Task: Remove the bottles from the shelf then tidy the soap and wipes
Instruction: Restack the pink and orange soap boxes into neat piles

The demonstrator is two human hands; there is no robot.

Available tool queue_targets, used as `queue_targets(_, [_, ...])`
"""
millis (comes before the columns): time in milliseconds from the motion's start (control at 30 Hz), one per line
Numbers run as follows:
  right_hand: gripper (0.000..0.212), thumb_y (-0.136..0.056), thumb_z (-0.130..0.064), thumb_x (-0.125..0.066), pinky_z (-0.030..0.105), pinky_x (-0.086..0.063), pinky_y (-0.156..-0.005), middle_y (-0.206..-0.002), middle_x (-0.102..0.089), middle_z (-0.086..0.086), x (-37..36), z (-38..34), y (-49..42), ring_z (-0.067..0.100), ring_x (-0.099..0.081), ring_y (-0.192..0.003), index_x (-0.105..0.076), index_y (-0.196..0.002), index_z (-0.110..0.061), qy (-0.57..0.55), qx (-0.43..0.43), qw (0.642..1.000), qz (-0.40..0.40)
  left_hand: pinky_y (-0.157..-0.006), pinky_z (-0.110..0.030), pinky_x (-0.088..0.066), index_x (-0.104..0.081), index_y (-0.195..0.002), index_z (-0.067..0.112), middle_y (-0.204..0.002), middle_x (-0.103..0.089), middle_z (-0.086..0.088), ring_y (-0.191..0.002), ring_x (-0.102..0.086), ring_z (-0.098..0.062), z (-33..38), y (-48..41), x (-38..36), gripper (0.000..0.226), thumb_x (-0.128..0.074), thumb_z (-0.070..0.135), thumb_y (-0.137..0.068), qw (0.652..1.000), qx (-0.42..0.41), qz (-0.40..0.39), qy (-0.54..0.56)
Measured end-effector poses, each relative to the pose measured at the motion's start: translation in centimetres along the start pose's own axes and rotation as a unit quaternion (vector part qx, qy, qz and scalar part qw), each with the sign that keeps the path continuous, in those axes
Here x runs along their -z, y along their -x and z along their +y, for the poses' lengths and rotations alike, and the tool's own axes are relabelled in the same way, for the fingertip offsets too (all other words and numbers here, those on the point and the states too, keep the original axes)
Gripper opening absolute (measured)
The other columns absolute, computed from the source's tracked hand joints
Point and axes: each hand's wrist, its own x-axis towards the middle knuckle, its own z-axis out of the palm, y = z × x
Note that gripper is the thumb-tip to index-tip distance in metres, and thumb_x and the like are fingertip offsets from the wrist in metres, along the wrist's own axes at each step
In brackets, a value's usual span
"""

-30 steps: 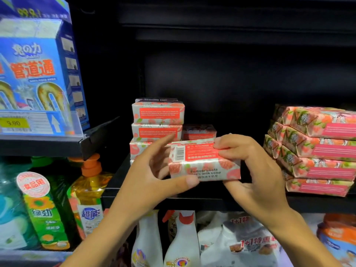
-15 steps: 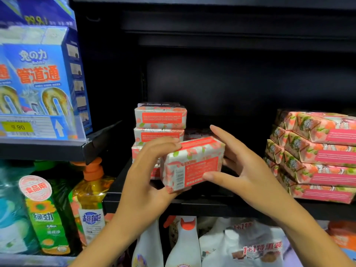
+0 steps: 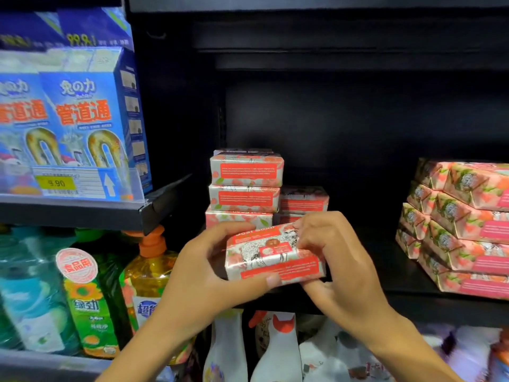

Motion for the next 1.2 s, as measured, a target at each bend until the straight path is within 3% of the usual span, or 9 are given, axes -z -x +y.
queue_targets(67, [0.046,-0.072,-0.019,-0.074,0.017,-0.047,-0.082,-0.114,-0.043,-0.007,-0.3,0.0,0.2,0.004,-0.047,-0.106,-0.042,-0.105,-0.018,-0.006,-0.019,0.999,-0.028,-0.069,-0.016,-0.054,-0.066,-0.105,0.027,-0.102,-0.070,0.013,-0.092,-0.068,-0.006,-0.2,0.5,0.4,0.067,-0.084,0.042,-0.042,1.000,0.005,0.017,0.006])
queue_targets(200, [0.050,-0.076,-0.050,-0.064,0.010,-0.038,-0.095,-0.120,-0.043,-0.024,0.6,0.7,0.7,-0.006,-0.044,-0.115,-0.043,-0.117,-0.032,-0.033,-0.099,0.989,-0.102,-0.069,-0.013,-0.053,-0.065,-0.104,0.031,-0.101,-0.070,0.017,-0.091,-0.068,-0.003,-0.9,1.3,1.9,0.066,-0.087,0.042,-0.042,0.998,0.029,0.051,-0.025])
queue_targets(300, [0.043,-0.076,-0.056,-0.062,0.015,-0.042,-0.091,-0.114,-0.050,-0.025,1.3,1.5,1.3,-0.002,-0.051,-0.110,-0.053,-0.112,-0.033,-0.031,-0.118,0.982,-0.142,-0.071,-0.010,-0.051,-0.063,-0.106,0.034,-0.102,-0.067,0.024,-0.094,-0.066,0.001,-1.4,1.5,2.5,0.068,-0.093,0.038,-0.046,0.995,0.049,0.047,-0.073])
queue_targets(400, [0.041,-0.075,-0.060,-0.059,0.019,-0.045,-0.086,-0.107,-0.055,-0.024,1.2,1.8,1.5,-0.001,-0.054,-0.104,-0.060,-0.104,-0.031,-0.024,-0.124,0.976,-0.176,-0.074,-0.007,-0.048,-0.060,-0.106,0.039,-0.107,-0.061,0.029,-0.098,-0.062,0.006,-1.7,1.3,2.5,0.066,-0.090,0.051,-0.049,0.992,0.039,0.025,-0.121])
queue_targets(500, [0.044,-0.073,-0.066,-0.056,0.023,-0.051,-0.079,-0.101,-0.058,-0.024,1.2,1.9,1.6,0.000,-0.056,-0.099,-0.064,-0.098,-0.030,-0.007,-0.124,0.969,-0.216,-0.083,-0.004,-0.043,-0.062,-0.102,0.043,-0.114,-0.054,0.027,-0.109,-0.053,0.008,-2.0,1.2,2.8,0.056,-0.073,0.063,-0.051,0.980,-0.009,0.033,-0.197])
queue_targets(700, [0.043,-0.073,-0.065,-0.053,0.027,-0.055,-0.072,-0.094,-0.060,-0.021,1.3,1.7,1.8,0.002,-0.058,-0.090,-0.066,-0.094,-0.030,0.023,-0.107,0.967,-0.232,-0.089,-0.023,-0.048,-0.067,-0.100,0.039,-0.117,-0.056,0.023,-0.113,-0.053,-0.001,-3.0,1.4,3.1,0.047,-0.065,0.065,-0.060,0.969,-0.048,0.071,-0.233])
queue_targets(933, [0.042,-0.073,-0.063,-0.053,0.028,-0.054,-0.070,-0.092,-0.060,-0.020,1.3,1.6,1.6,0.003,-0.058,-0.087,-0.066,-0.095,-0.029,0.026,-0.111,0.965,-0.237,-0.088,-0.009,-0.043,-0.070,-0.097,0.033,-0.108,-0.062,0.022,-0.107,-0.055,0.002,-3.1,1.7,2.3,0.045,-0.081,0.053,-0.059,0.960,-0.053,0.119,-0.247])
queue_targets(1100, [0.046,-0.072,-0.065,-0.051,0.029,-0.053,-0.072,-0.092,-0.059,-0.020,1.3,1.7,1.7,0.004,-0.057,-0.089,-0.065,-0.096,-0.029,0.022,-0.121,0.963,-0.238,-0.091,-0.025,-0.047,-0.072,-0.101,0.023,-0.108,-0.064,0.013,-0.107,-0.058,-0.009,-3.2,1.5,2.0,0.043,-0.077,0.045,-0.065,0.950,-0.053,0.134,-0.278])
queue_targets(1200, [0.048,-0.070,-0.067,-0.052,0.029,-0.052,-0.075,-0.093,-0.060,-0.020,1.5,1.6,1.3,0.003,-0.057,-0.091,-0.066,-0.095,-0.029,0.001,-0.135,0.957,-0.256,-0.093,-0.024,-0.045,-0.072,-0.104,0.020,-0.110,-0.064,0.010,-0.108,-0.058,-0.012,-3.6,1.3,1.9,0.044,-0.075,0.044,-0.067,0.944,-0.054,0.138,-0.293])
